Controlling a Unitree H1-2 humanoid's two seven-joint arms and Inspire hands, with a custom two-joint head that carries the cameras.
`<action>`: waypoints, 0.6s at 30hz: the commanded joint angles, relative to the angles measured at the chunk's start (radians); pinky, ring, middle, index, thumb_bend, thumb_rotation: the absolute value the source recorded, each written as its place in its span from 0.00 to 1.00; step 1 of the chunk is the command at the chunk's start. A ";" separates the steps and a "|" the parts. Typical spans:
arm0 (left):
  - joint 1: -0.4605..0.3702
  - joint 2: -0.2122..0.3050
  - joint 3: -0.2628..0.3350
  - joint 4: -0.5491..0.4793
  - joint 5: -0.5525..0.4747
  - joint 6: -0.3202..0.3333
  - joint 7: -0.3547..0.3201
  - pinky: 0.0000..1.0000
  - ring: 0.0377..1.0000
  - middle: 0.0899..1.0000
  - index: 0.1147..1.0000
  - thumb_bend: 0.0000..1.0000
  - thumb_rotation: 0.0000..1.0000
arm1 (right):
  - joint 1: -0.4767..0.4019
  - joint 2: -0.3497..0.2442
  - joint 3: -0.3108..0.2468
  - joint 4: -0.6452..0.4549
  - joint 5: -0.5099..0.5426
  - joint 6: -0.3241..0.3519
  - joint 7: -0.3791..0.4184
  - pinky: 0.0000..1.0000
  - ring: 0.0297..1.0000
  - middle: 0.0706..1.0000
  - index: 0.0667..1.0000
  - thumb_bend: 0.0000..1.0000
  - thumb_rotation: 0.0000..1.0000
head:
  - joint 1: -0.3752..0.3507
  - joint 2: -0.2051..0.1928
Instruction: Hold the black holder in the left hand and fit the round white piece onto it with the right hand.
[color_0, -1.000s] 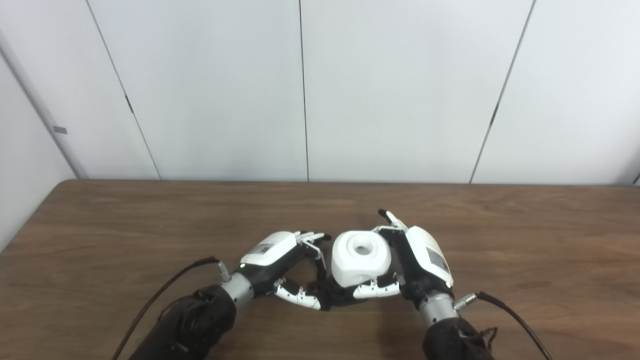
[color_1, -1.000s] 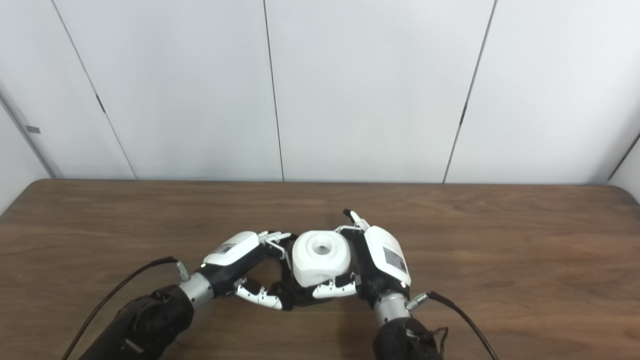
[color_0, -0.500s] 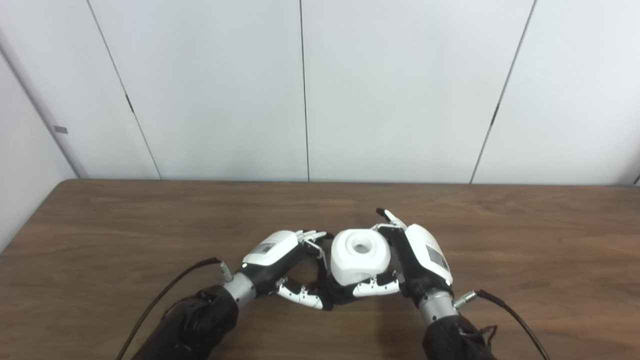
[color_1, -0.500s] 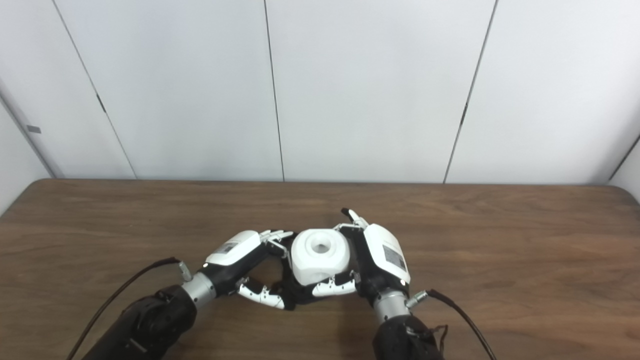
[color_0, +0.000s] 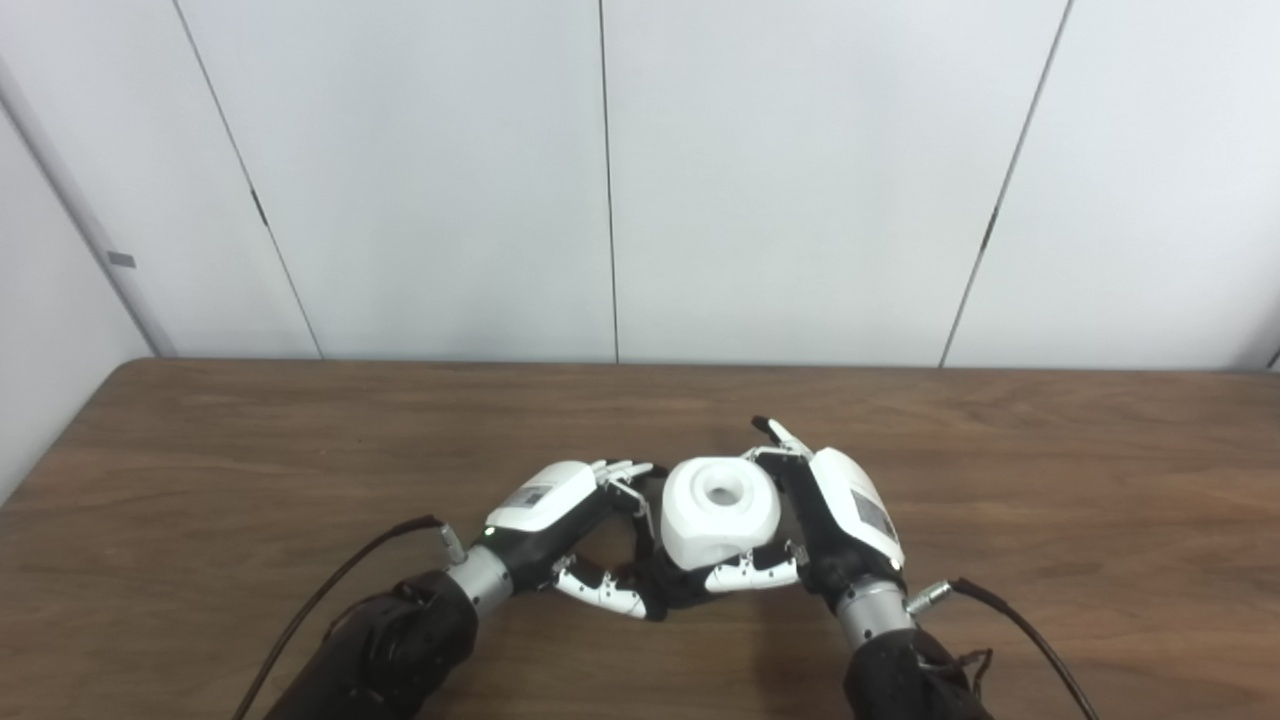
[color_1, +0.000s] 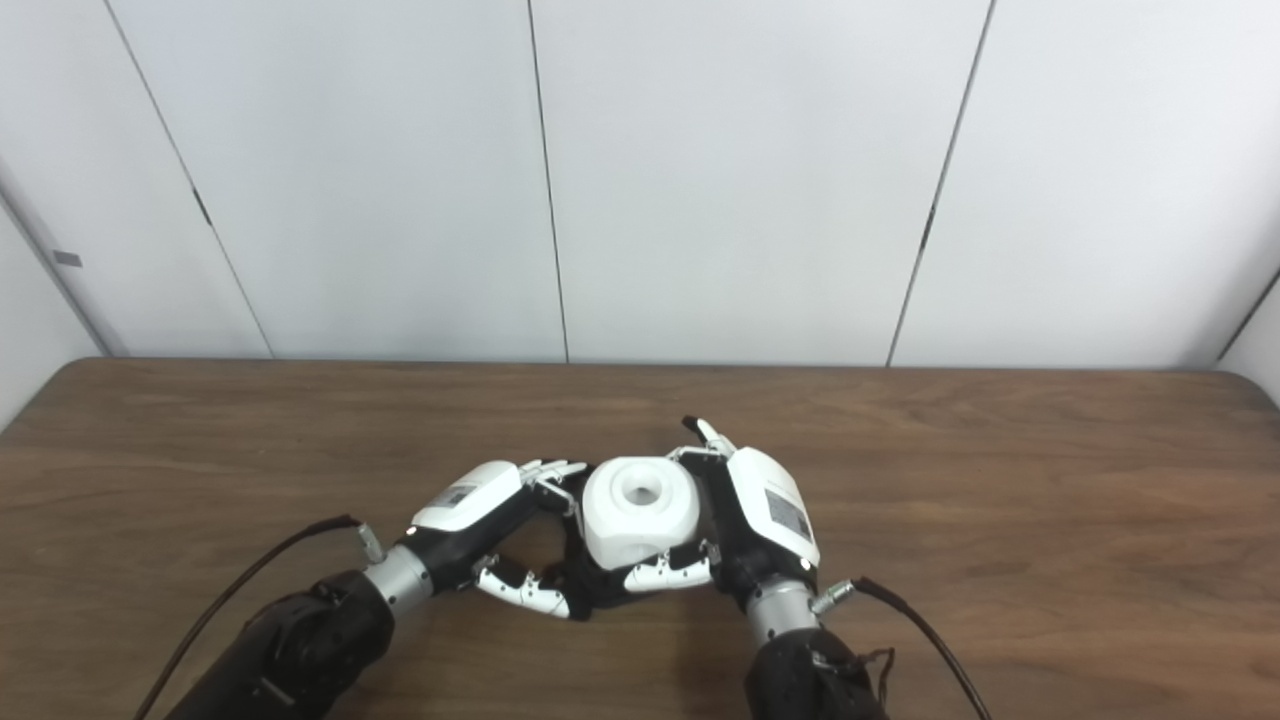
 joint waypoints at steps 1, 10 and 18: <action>-0.017 -0.017 -0.019 -0.008 0.033 0.013 -0.015 0.99 0.96 0.94 0.41 0.51 0.05 | -0.027 0.019 0.021 -0.005 0.002 -0.034 0.009 0.76 0.93 0.93 0.44 0.50 0.14 | 0.003 0.001; -0.020 -0.017 -0.025 -0.002 0.033 0.018 -0.014 0.99 0.96 0.94 0.41 0.52 0.05 | -0.035 0.013 0.009 -0.012 0.016 -0.043 0.002 0.74 0.94 0.93 0.44 0.50 0.14 | -0.001 -0.010; -0.021 -0.019 -0.028 0.004 0.039 0.021 -0.011 0.99 0.96 0.94 0.41 0.52 0.05 | -0.046 0.002 0.009 -0.029 0.014 -0.043 0.006 0.74 0.93 0.93 0.44 0.50 0.14 | -0.002 -0.016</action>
